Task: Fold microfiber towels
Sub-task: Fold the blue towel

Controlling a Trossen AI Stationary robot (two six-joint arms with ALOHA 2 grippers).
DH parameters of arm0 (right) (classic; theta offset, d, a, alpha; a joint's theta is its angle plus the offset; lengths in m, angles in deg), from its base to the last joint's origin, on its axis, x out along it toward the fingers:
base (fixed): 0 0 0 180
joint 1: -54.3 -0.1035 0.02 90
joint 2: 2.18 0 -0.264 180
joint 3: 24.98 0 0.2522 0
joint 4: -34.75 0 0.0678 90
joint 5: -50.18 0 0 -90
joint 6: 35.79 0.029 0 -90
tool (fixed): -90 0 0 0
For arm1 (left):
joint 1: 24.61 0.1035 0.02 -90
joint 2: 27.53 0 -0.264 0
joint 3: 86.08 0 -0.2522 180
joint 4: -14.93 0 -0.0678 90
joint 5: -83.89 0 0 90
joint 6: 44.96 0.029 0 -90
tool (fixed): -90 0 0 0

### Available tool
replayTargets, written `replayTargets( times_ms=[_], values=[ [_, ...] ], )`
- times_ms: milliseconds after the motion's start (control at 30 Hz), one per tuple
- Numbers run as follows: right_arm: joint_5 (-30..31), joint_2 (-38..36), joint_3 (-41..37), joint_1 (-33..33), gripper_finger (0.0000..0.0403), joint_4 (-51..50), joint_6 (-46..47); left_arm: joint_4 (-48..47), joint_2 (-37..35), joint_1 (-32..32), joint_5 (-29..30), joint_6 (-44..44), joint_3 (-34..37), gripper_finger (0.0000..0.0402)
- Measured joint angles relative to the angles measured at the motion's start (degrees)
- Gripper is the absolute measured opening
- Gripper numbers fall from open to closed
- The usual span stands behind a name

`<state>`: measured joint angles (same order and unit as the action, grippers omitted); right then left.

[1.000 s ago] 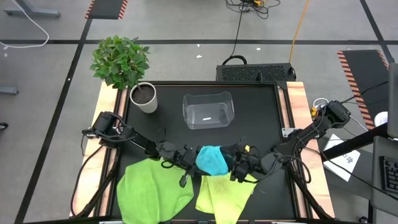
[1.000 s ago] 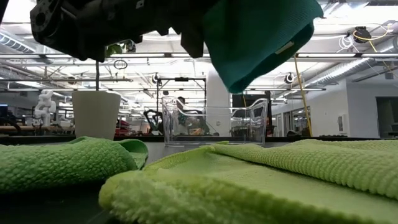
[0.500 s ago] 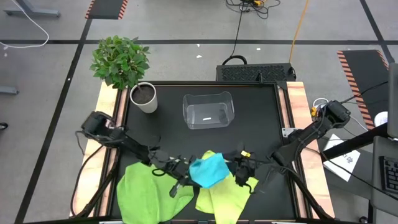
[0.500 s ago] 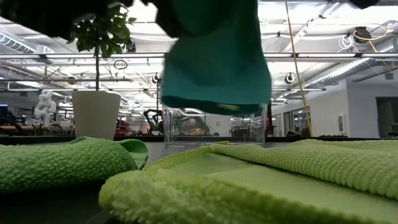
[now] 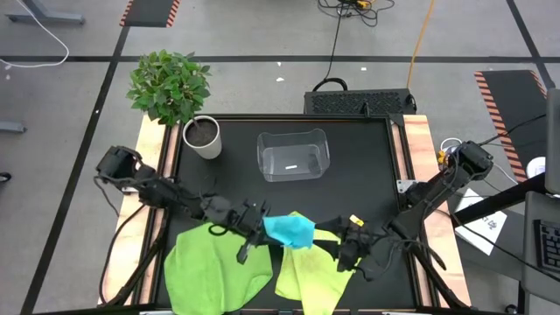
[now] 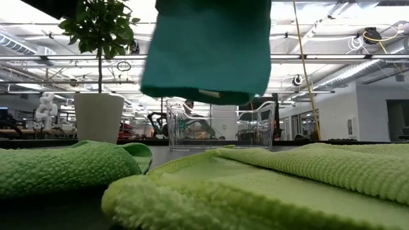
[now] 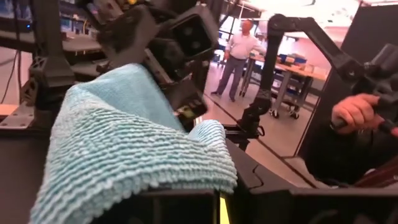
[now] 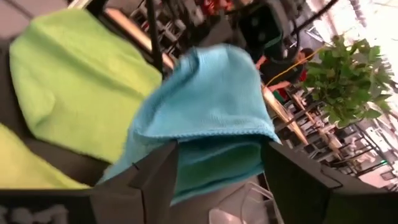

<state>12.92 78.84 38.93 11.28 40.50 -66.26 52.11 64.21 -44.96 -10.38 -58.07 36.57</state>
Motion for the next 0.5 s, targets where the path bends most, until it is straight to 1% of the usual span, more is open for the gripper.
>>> replayTargets(
  times_ms=[167, 333, 433, 500],
  values=[
    [4.3, 0.0, 0.0, -2.1, 0.0238, 5.5, -2.8, -0.2, 0.0, 2.5, -3.4, -1.6, -2.3, 0.0001],
    [10.8, 0.0, 0.0, -4.9, 0.0237, 10.8, -10.0, -1.1, -0.8, 3.7, -6.2, -0.8, -3.9, 0.0001],
    [13.5, 0.0, 0.0, -6.4, 0.0236, 12.3, -11.8, -1.7, -1.9, 4.1, -6.2, 0.5, -5.2, 0.0001],
    [13.6, 0.0, 0.0, -6.9, 0.0236, 12.2, -12.1, -3.5, -3.3, 4.1, -6.2, 1.1, -5.0, 0.0]
  ],
)
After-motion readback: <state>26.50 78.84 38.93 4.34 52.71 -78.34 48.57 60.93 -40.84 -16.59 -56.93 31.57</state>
